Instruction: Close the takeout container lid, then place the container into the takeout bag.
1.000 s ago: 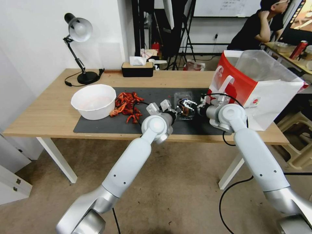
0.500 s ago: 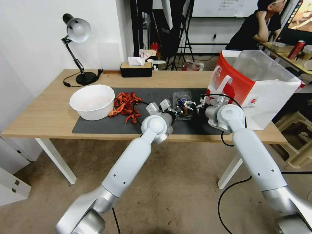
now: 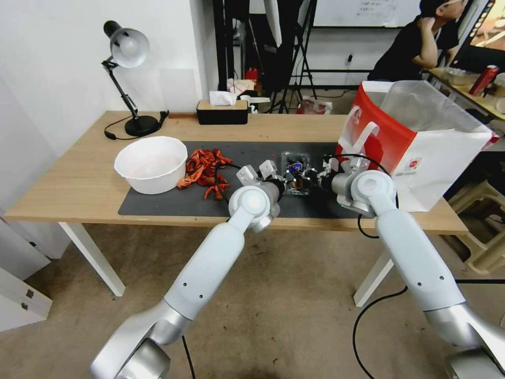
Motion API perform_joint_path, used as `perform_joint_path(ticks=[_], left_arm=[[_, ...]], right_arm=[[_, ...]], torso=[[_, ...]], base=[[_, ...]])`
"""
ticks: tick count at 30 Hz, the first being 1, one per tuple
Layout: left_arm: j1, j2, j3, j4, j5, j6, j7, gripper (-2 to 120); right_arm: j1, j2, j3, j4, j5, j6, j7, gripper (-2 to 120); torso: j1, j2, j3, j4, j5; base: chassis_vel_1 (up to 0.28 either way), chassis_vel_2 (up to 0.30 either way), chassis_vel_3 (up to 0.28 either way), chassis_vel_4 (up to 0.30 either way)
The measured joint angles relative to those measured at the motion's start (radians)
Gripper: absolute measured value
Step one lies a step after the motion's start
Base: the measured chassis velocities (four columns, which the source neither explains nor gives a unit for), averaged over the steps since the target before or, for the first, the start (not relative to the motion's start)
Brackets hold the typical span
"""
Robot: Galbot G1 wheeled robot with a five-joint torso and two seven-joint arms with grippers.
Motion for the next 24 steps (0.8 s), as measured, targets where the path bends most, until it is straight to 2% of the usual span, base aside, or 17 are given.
perform_joint_path(ticks=[5, 9, 20, 24], left_arm=[[0.001, 0.005, -0.001, -0.006, 0.0, -0.001, 0.0, 0], [0.011, 0.026, -0.013, -0.044, 0.0, -0.004, -0.002, 0], [0.06, 0.144, -0.068, -0.201, -0.028, -0.017, -0.01, 0], [0.081, 0.181, -0.086, -0.252, -0.035, -0.02, -0.001, 0]], right_arm=[[-0.002, -0.001, 0.007, 0.003, 0.0, 0.0, 0.0, 0], [-0.012, -0.008, 0.017, 0.015, 0.0, 0.0, 0.001, 0], [-0.035, -0.032, 0.058, 0.047, 0.014, -0.001, 0.008, 0], [-0.061, -0.046, 0.08, 0.071, 0.019, -0.001, 0.011, 0]], torso=[[0.0, 0.0, 0.0, 0.0001, 0.0], [0.0, 0.0, 0.0, -0.0005, -0.0002], [0.0, 0.0, 0.0, -0.0003, -0.0003], [0.0, 0.0, 0.0, -0.0011, -0.0003]], base=[[0.0, 0.0, 0.0, 0.0], [0.0, 0.0, 0.0, 0.0], [0.0, 0.0, 0.0, 0.0], [0.0, 0.0, 0.0, 0.0]])
